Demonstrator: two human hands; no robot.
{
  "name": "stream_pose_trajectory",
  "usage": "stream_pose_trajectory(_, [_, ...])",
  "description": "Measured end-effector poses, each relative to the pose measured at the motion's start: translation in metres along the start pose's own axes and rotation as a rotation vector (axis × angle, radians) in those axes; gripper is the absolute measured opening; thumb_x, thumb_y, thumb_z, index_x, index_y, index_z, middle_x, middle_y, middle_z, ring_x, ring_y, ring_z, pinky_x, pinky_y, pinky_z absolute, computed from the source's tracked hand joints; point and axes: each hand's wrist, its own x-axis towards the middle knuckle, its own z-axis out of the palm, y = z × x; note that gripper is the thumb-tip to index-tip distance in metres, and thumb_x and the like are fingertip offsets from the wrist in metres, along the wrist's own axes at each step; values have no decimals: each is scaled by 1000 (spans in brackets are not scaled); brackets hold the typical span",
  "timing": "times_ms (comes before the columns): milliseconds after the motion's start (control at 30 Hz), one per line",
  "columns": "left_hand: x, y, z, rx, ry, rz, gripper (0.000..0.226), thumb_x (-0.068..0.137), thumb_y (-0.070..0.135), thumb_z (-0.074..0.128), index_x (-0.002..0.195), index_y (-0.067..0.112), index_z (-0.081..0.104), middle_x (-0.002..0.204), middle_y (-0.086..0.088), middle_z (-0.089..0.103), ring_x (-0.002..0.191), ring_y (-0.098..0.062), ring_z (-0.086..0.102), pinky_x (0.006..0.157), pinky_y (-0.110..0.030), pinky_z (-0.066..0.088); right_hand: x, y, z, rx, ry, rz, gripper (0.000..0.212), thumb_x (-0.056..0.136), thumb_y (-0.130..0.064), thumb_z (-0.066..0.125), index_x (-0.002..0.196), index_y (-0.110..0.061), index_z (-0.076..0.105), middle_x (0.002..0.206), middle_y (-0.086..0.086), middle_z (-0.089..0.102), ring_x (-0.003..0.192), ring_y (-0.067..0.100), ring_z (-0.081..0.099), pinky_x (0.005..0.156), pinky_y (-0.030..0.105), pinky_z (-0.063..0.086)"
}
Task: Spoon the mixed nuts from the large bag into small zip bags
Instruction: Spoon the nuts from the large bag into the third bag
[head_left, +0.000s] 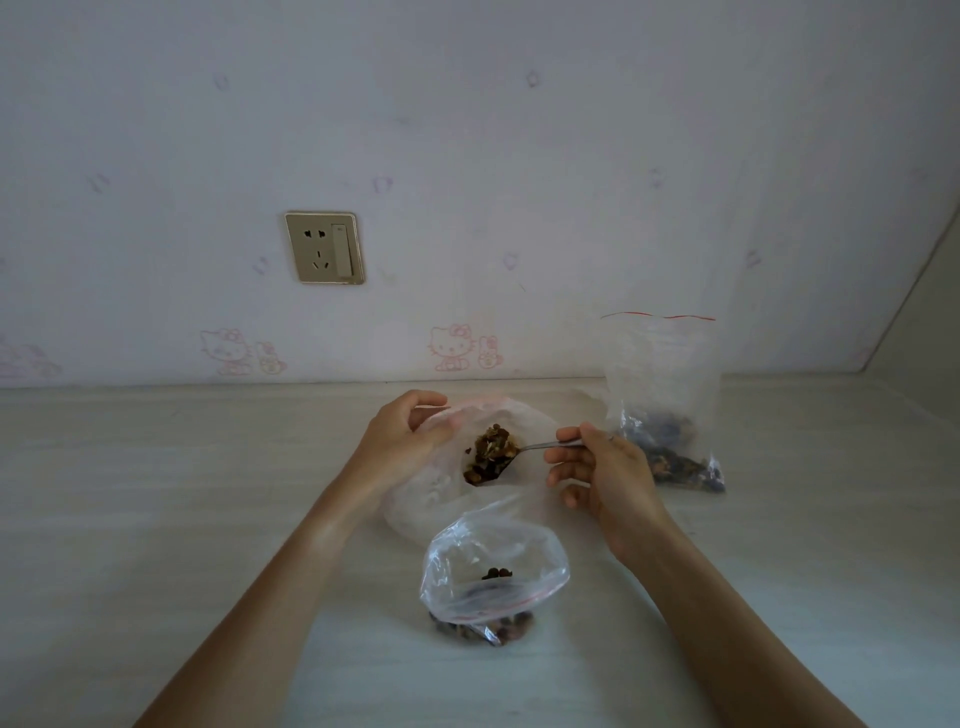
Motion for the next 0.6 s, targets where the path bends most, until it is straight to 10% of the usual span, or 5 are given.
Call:
stream_pose_trajectory(167, [-13,4,-10,27,53,108,30,91,38,79,118,30,68,120,18,70,115,6,63,99,-22,51,-10,-13,0,-21,-12,-68,33,111,-20,42,100,-2,67,78,16,73,58,25,66,42,30,43])
stream_pose_trajectory(600, [-95,26,-21,329,144,387,7,92,36,75,87,38,70,83,23,70,75,1,67,64,-6,44,-77,-44,-19,4,-176,-192,34,110,-22,44,100,1,67,81,21,70,58,28,64,40,30,41])
